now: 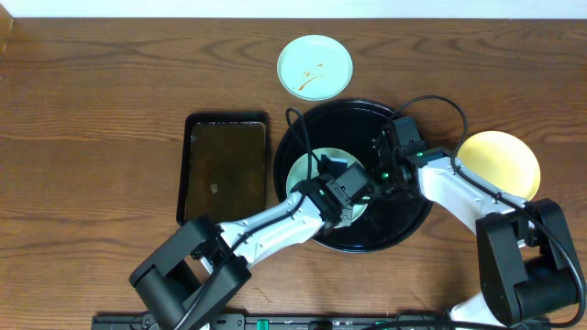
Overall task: Clean dirty plates on tray and stack at the side
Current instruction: 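Scrub the pale blue plate with the sponge in the left gripper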
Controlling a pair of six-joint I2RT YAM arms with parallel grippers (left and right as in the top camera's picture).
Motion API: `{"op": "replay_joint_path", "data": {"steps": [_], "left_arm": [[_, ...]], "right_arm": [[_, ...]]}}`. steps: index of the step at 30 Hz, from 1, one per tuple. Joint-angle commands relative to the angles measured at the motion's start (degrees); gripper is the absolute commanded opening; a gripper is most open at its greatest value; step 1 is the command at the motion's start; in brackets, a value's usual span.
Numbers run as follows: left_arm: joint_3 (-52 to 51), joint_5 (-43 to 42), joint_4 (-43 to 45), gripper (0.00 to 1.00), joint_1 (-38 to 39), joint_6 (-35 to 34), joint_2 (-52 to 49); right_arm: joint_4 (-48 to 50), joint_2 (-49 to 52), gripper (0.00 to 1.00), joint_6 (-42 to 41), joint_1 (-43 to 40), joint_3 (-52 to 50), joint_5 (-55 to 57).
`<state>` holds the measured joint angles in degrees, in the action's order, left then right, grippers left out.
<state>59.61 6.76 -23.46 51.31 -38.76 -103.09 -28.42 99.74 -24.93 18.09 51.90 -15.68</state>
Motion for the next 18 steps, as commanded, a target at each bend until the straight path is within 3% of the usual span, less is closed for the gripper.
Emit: {"op": "replay_joint_path", "data": {"steps": [1,9,18], "left_arm": [[-0.26,3.41,-1.18,0.12,-4.81,0.81,-1.03],[-0.24,3.34,-0.72,0.12,-13.92,6.34,-1.01],[2.95,-0.72,2.8,0.12,-14.71,10.64,0.09]], "right_arm": [[-1.6,2.54,0.01,-0.98,0.96,-1.36,5.16],[-1.79,2.56,0.01,-0.98,0.96,-1.36,5.16],[-2.03,2.56,0.01,-0.98,0.96,-1.36,5.18]]}}
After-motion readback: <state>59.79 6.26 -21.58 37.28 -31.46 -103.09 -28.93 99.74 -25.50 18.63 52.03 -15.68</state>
